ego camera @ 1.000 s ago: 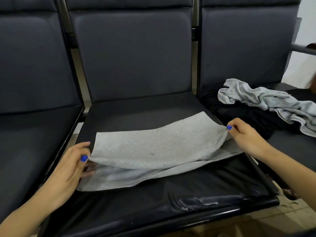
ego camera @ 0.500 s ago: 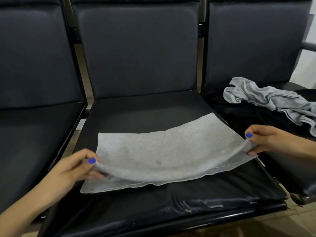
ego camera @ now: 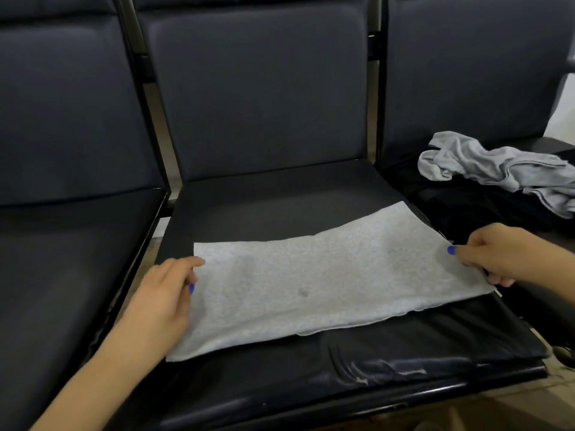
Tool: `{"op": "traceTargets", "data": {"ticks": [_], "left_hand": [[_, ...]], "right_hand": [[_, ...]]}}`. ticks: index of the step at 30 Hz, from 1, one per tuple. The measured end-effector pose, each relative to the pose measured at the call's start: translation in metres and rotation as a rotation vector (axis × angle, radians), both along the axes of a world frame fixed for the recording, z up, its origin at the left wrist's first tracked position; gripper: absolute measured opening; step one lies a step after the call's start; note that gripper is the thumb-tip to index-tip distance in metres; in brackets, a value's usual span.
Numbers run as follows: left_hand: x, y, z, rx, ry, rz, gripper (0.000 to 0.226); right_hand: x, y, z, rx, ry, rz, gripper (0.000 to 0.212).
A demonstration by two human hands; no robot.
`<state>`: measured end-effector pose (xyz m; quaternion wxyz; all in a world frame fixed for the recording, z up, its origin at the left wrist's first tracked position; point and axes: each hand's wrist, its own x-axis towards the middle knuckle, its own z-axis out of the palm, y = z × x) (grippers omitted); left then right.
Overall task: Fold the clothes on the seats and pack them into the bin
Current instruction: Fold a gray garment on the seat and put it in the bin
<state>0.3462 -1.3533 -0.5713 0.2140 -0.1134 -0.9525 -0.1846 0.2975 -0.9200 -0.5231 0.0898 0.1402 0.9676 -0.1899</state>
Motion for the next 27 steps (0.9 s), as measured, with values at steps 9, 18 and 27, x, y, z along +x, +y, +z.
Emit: {"op": "traceTargets", "data": {"ticks": [9, 18, 27], "left_hand": [[0.003, 0.054, -0.017, -0.25, -0.315, -0.252, 0.053], [-0.041, 0.025, -0.024, -0.143, -0.384, -0.088, 0.062], [-0.028, 0.034, -0.028, -0.48, -0.618, -0.028, 0.102]], "right_hand": [[-0.021, -0.008, -0.022, 0.113, -0.072, -0.026, 0.047], [-0.021, 0.006, -0.01, -0.37, 0.021, -0.212, 0.033], [-0.008, 0.028, 0.018, -0.911, -0.118, -0.508, 0.011]]}}
